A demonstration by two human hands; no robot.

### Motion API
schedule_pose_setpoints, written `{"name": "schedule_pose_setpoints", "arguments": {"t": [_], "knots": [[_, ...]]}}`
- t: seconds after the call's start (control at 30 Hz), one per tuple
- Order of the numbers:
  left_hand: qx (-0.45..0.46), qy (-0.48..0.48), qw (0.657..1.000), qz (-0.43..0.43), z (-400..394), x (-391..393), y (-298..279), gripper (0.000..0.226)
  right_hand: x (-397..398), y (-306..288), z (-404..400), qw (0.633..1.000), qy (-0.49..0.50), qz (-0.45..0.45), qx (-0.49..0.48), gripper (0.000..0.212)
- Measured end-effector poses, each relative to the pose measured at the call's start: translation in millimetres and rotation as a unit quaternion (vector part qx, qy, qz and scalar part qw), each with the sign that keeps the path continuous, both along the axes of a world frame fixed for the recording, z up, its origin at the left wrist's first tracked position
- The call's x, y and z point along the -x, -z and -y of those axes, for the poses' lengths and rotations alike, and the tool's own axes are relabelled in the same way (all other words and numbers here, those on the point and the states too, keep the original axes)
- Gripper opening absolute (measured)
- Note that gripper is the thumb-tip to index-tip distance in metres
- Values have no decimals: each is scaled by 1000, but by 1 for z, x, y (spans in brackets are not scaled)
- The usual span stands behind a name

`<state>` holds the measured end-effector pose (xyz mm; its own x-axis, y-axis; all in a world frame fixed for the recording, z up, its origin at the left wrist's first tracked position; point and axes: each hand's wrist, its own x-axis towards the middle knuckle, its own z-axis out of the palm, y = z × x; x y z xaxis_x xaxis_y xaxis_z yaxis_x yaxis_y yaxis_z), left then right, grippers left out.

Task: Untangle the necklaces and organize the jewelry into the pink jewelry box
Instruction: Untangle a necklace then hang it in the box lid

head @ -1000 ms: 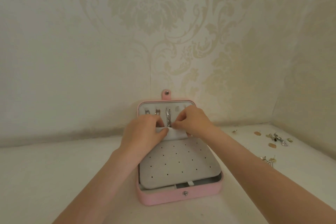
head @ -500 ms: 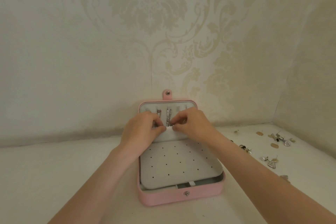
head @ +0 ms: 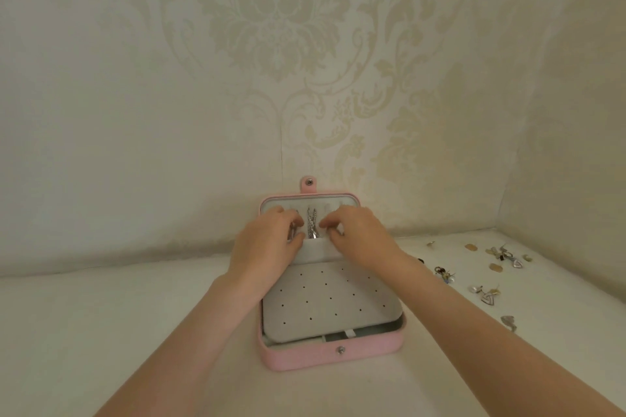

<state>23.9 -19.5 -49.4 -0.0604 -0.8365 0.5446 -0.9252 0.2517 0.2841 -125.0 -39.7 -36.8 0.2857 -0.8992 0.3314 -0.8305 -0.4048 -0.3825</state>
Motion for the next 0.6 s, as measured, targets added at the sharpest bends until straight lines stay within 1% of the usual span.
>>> {"name": "schedule_pose_setpoints", "arguments": {"t": [0.1, 0.17, 0.37, 0.47, 0.6], "knots": [[-3, 15, 1000, 8, -9, 5, -1, 20, 17, -9, -9, 998, 28, 59, -5, 30], [-5, 48, 999, 10, -17, 16, -3, 20, 33, -18, -18, 997, 30, 72, -29, 27], [-26, 159, 987, 6, -47, 84, -10, 22, 74, -32, -56, 992, 30, 55, -112, 24], [-58, 182, 981, 32, -56, 112, -8, 21, 93, -26, -70, 989, 42, 29, -137, 27], [-92, 219, 971, 36, -57, 127, 2, 17, 120, -17, -83, 986, 49, 41, -154, 21]]}}
